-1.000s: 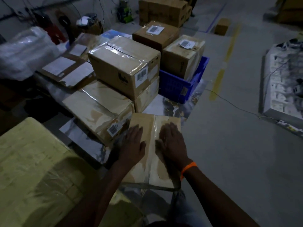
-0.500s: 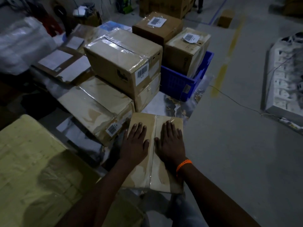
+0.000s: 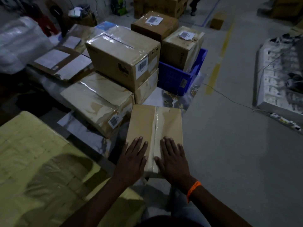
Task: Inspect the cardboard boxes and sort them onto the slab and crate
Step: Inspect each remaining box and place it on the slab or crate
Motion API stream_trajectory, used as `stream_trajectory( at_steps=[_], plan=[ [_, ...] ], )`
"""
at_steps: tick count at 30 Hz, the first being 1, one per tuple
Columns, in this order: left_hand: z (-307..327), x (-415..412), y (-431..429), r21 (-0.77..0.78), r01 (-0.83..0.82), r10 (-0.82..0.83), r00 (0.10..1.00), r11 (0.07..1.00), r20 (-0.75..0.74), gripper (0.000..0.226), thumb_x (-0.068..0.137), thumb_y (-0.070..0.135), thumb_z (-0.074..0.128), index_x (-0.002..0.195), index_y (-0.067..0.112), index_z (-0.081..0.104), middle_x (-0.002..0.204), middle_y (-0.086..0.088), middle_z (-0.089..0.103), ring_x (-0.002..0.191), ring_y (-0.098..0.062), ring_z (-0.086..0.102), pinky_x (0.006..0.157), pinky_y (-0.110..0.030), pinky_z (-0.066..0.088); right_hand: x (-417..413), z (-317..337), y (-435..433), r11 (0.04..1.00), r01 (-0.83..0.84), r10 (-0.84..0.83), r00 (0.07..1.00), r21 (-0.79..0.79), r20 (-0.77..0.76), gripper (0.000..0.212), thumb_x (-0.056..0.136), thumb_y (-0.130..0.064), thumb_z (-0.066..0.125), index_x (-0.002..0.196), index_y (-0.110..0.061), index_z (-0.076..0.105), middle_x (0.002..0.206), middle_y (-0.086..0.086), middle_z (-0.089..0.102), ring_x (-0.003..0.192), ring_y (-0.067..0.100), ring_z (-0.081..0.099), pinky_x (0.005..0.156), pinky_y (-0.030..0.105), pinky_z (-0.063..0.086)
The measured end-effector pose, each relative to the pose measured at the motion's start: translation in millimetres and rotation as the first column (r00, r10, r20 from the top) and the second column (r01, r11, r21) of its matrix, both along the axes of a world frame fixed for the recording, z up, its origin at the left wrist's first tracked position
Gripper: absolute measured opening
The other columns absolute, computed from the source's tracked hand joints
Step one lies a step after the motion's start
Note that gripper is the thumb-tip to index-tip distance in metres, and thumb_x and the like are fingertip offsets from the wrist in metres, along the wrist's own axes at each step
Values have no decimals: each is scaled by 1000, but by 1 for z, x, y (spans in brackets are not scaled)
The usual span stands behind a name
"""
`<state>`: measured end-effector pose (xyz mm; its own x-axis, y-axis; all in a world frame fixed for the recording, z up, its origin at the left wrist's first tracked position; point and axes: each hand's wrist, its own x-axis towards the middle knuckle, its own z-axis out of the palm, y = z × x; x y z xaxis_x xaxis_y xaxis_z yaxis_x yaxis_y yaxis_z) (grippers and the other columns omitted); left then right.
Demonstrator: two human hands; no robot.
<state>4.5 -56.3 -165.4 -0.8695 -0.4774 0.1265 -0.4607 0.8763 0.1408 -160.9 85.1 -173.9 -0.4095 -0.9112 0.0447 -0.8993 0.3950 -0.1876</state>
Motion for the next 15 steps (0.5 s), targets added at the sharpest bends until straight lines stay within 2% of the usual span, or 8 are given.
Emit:
stream_trajectory(
  at_steps=[3,6,13,15],
  plan=[
    [-1,5,8,-6,-28,27,999,1000,-36,56,108,41,23,157,16,33,164,-9,29,151,-25,28,120,-51,27,14,-5,10,1000,25,-25,999,-19,-26,71,109,-58,20,163,-13,24,171,8,17,158,25,14,126,47,6],
    [1,3,7,-3,-27,27,1000,1000,-11,56,107,41,24,158,17,31,165,-8,26,153,-23,24,121,-50,23,14,-1,7,999,36,-36,999,-5,-18,69,109,-55,21,163,-13,26,170,8,19,158,24,15,126,47,7],
    [7,1,6,38,-46,44,998,998,42,57,104,42,31,156,19,36,164,-7,30,151,-22,30,120,-50,25,10,8,-4,998,36,-38,998,50,43,74,106,-59,14,160,-13,33,167,9,28,155,28,26,123,51,15],
    [8,2,6,61,-36,34,999,997,38,57,104,43,31,156,21,36,164,-5,29,151,-22,29,120,-50,27,7,13,-10,998,15,-19,997,56,74,76,104,-60,17,159,-11,36,166,10,32,154,30,30,122,52,19]
  ],
)
